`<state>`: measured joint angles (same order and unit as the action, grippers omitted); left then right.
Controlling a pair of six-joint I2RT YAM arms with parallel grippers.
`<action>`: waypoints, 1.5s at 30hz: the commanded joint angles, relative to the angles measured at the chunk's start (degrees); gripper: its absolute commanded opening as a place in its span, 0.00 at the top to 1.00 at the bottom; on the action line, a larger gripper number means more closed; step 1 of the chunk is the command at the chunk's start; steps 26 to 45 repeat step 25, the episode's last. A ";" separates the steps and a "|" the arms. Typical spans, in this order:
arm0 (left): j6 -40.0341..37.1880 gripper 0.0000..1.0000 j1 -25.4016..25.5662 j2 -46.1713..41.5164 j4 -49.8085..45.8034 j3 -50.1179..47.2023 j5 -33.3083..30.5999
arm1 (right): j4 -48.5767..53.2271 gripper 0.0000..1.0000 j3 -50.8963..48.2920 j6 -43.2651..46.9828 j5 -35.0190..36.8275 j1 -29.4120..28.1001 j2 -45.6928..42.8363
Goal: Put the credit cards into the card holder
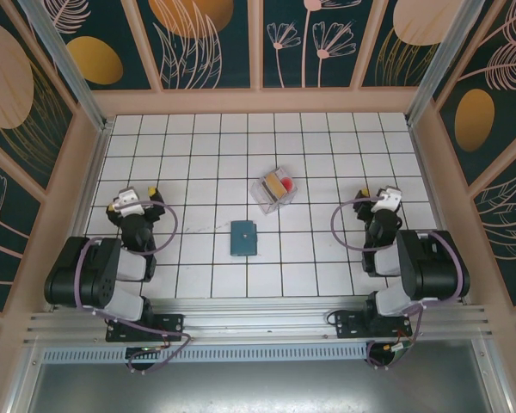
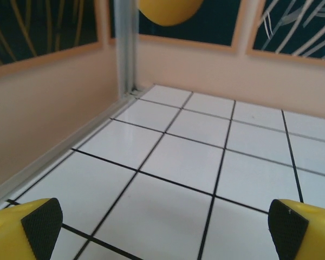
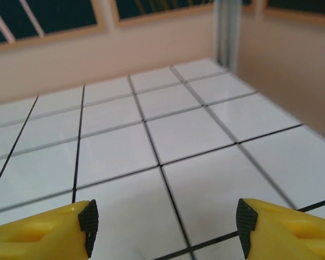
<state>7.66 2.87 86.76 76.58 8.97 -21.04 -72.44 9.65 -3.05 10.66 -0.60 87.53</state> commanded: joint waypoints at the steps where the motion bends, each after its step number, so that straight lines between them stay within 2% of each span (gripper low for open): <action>1: -2.16 0.01 -0.29 0.62 0.35 2.88 3.13 | -0.74 0.08 2.89 1.39 -7.83 1.99 0.89; 10: -1.82 0.01 -0.29 0.28 -0.86 3.14 2.87 | -0.15 0.04 2.92 1.20 -7.14 1.97 0.64; 11: -1.94 0.01 -0.31 0.34 -0.59 3.06 2.77 | -0.17 0.01 2.92 1.20 -7.14 1.88 0.71; 45: -2.21 0.01 -0.28 0.38 -0.58 3.08 3.36 | -0.20 0.01 2.96 1.16 -7.14 1.91 0.64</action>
